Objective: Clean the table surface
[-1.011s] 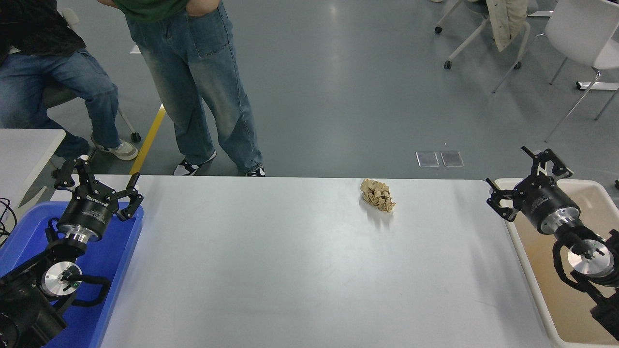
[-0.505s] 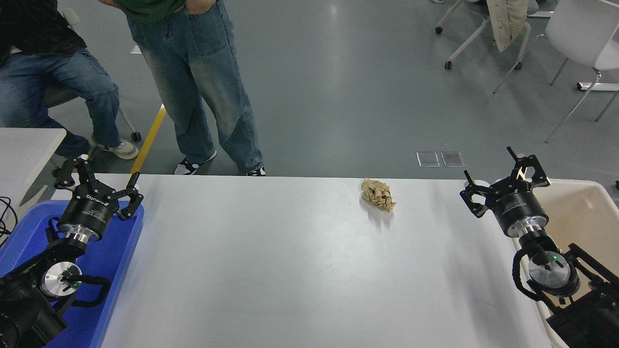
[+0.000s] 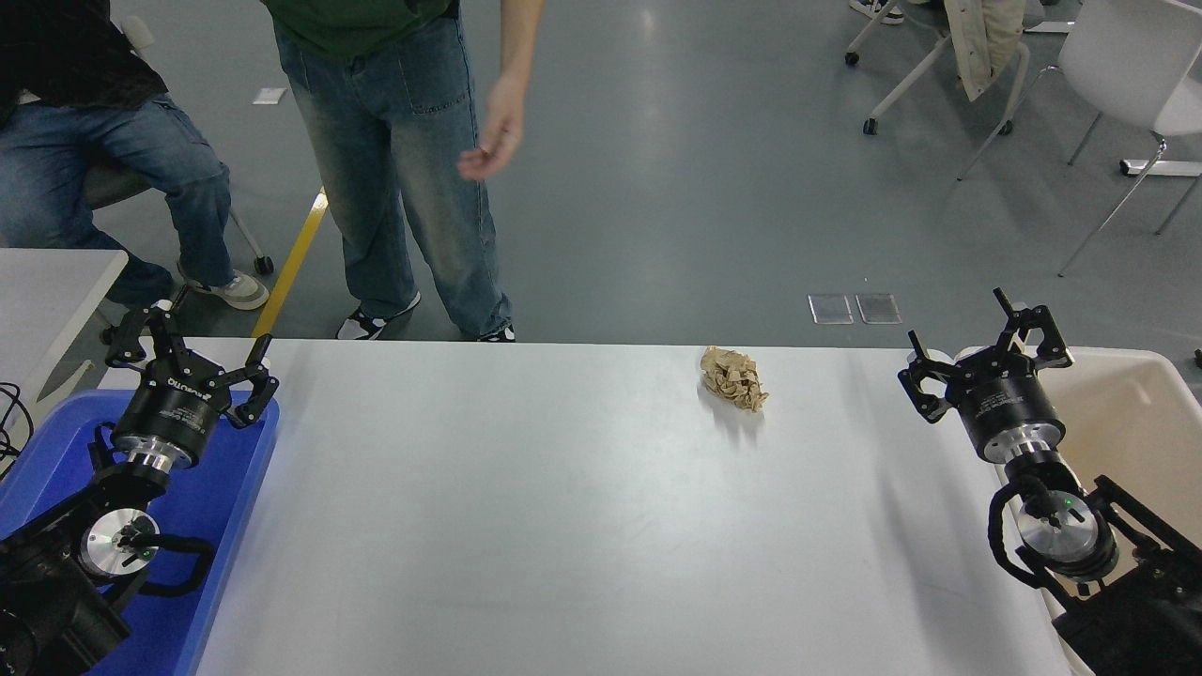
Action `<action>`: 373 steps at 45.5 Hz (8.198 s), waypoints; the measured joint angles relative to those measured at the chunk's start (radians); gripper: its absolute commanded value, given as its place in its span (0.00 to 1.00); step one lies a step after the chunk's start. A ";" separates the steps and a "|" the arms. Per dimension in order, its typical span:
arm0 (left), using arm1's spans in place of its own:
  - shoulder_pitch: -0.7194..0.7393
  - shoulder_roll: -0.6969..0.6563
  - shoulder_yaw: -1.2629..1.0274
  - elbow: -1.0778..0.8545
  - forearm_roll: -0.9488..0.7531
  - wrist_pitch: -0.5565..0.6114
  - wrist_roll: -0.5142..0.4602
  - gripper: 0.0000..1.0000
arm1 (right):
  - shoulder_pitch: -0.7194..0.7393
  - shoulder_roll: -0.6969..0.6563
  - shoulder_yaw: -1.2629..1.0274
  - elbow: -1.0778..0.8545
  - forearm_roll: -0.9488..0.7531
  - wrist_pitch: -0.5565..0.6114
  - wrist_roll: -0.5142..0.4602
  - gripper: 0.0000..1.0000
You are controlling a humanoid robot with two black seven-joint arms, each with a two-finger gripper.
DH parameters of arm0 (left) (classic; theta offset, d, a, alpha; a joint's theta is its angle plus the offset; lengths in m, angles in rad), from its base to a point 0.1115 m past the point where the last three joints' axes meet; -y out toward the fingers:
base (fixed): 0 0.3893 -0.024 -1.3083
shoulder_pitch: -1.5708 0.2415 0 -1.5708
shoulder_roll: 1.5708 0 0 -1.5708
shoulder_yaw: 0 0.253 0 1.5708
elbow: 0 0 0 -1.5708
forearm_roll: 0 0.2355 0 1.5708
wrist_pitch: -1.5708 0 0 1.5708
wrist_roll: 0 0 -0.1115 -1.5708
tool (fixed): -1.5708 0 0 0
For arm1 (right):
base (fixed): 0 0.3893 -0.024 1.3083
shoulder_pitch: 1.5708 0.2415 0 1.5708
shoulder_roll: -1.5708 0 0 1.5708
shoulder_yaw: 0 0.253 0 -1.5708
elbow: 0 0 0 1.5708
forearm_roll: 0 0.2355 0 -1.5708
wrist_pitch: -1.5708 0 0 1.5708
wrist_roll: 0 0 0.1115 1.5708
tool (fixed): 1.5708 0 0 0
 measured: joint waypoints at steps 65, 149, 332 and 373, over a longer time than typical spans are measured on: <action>0.000 0.000 0.000 0.000 0.000 -0.002 0.000 1.00 | 0.727 -0.130 -1.266 0.314 -0.567 -0.562 -0.394 0.99; 0.000 0.000 0.000 0.000 0.000 -0.003 0.000 1.00 | 0.543 0.333 -1.415 -0.408 -0.875 -0.593 -0.287 0.97; -0.001 0.000 0.000 0.000 0.000 -0.003 0.000 1.00 | 1.103 -0.860 -1.344 0.645 -0.825 -0.084 -0.171 0.00; 0.000 0.000 0.000 0.000 0.000 -0.003 0.000 1.00 | 0.486 -0.675 -1.266 -0.030 -0.694 -0.247 -0.083 0.00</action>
